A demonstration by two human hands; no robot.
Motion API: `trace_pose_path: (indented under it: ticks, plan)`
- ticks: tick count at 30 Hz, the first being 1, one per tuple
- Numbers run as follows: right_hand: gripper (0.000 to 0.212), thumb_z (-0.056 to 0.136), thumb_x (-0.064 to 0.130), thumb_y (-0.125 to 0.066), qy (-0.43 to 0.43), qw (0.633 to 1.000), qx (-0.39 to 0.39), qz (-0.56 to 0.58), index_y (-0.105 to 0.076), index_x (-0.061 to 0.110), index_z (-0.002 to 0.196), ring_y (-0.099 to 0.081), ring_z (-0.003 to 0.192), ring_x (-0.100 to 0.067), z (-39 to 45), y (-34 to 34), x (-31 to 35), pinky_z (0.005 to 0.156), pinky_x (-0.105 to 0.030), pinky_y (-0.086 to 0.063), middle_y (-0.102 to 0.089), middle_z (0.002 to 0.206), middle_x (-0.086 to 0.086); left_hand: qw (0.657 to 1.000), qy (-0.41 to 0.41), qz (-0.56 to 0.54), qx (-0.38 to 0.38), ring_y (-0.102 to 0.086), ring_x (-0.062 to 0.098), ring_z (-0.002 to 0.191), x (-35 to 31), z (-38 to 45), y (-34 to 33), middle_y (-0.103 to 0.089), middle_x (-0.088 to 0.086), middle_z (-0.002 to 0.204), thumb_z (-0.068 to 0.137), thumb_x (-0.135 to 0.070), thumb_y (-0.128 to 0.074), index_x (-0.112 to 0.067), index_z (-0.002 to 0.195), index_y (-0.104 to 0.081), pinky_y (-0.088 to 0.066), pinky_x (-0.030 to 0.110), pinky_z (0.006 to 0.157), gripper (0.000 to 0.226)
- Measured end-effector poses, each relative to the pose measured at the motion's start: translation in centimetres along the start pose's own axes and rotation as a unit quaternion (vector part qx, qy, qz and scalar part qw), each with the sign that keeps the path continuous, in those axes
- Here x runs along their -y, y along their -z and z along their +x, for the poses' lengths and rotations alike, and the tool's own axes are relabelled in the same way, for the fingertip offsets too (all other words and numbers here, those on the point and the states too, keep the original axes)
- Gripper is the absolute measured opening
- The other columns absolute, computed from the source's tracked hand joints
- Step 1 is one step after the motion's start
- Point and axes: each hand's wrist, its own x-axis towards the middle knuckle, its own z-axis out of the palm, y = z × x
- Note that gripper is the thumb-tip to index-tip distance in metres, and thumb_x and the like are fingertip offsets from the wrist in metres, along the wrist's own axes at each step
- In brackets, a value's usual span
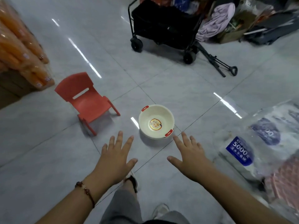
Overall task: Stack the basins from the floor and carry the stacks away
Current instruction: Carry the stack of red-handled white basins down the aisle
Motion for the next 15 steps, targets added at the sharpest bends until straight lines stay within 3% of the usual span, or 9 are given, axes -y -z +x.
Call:
trace_pose_path:
  ticks: [9, 15]
  plan:
    - [0.084, 0.093, 0.069, -0.036, -0.119, 0.989, 0.075, 0.054, 0.007, 0.034, 0.156, 0.005, 0.152, -0.032, 20.6, 0.4, -0.8, 0.120, -0.050, -0.006, 0.013, 0.165, -0.004, 0.990, -0.065, 0.012, 0.127, 0.008, 0.037, 0.151, 2.2, 24.4, 2.7, 0.018, 0.011, 0.164, 0.099, -0.057, -0.038, -0.031, 0.157, 0.009, -0.004, 0.052, 0.122, 0.079]
    - [0.083, 0.094, 0.061, -0.046, -0.235, 0.951, 0.137, 0.148, -0.002, 0.030, 0.157, -0.004, 0.152, -0.033, 33.7, -2.3, -4.9, 0.119, -0.051, -0.017, 0.007, 0.166, -0.006, 0.971, -0.064, 0.105, 0.205, 0.001, 0.040, 0.151, 6.0, 40.4, 0.9, 0.011, 0.014, 0.165, 0.100, -0.055, -0.038, -0.028, 0.158, 0.004, -0.010, 0.054, 0.121, 0.077]
